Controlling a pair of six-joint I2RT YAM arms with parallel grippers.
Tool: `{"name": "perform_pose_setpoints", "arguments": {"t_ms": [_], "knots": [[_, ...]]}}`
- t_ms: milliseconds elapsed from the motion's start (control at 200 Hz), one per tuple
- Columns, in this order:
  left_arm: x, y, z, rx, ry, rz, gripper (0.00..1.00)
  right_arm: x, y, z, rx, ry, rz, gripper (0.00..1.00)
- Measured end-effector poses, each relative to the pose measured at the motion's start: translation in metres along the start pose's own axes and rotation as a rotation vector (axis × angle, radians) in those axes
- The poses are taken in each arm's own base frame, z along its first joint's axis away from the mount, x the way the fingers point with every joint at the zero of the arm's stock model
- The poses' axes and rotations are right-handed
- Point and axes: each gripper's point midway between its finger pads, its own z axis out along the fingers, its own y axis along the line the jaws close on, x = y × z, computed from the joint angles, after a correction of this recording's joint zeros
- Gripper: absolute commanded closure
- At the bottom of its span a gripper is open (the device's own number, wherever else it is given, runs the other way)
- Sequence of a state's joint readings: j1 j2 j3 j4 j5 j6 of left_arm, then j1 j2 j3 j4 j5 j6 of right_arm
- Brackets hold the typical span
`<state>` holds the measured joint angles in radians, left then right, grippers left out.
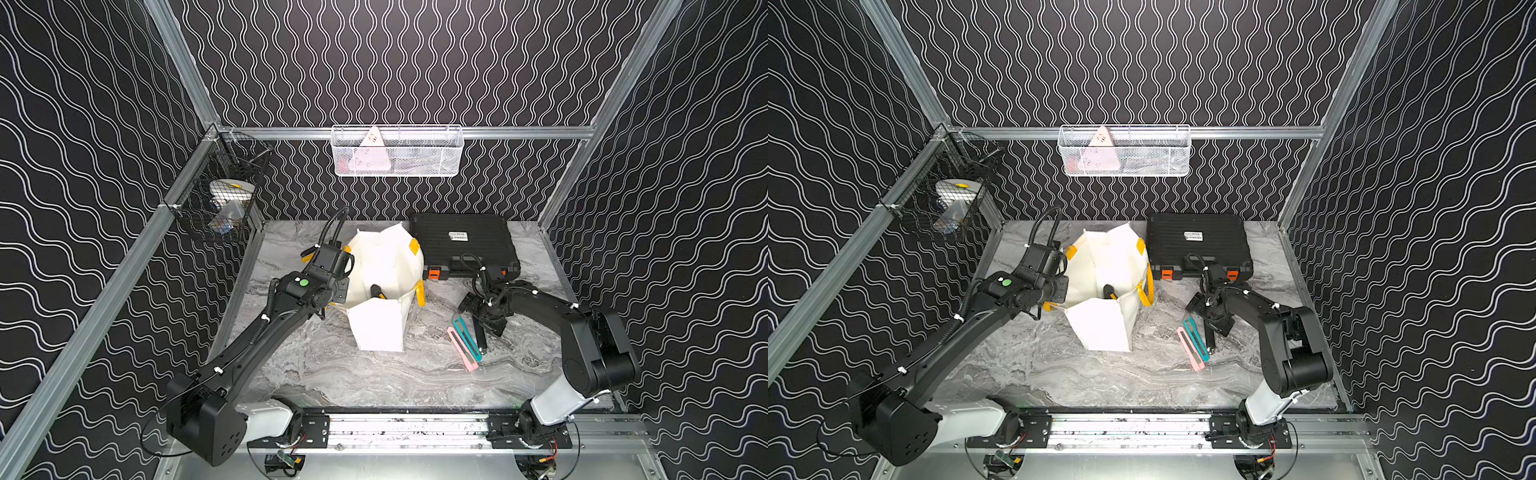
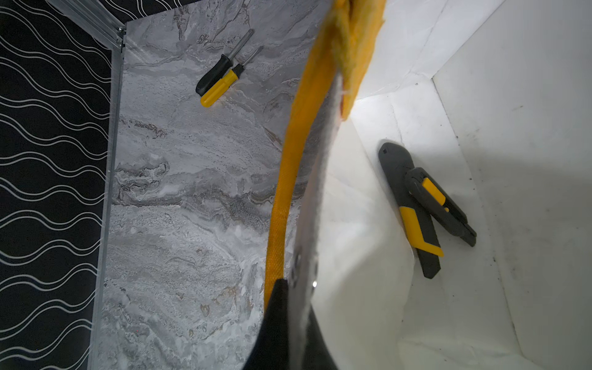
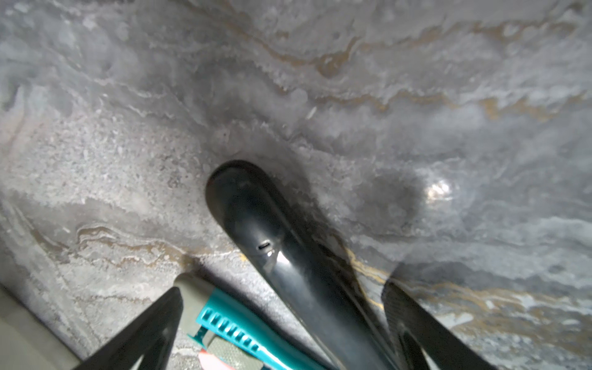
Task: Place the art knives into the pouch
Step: Pick up the utility knife at the center of the board.
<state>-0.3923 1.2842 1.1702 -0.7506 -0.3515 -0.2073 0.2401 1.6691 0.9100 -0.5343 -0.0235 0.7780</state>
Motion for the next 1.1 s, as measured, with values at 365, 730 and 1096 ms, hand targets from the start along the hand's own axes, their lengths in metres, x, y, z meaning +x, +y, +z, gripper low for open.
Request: {"name": "perform_pose_setpoints", "arguments": {"t_ms": [365,730,1096], "knots": [[0.000,-0.001,0.000,0.005,-0.002,0.000,1.00,-0.014,-0.017,0.005,0.177,-0.114,-0.079,0.25],[-0.001,-0.002,-0.001,0.009,-0.004,0.002,1.00,-0.009,-0.015,0.002,0.159,-0.171,-0.121,0.34],[-0.001,-0.003,-0.002,0.009,-0.005,0.003,1.00,0.009,-0.003,0.002,0.139,-0.179,-0.191,0.55]]}}
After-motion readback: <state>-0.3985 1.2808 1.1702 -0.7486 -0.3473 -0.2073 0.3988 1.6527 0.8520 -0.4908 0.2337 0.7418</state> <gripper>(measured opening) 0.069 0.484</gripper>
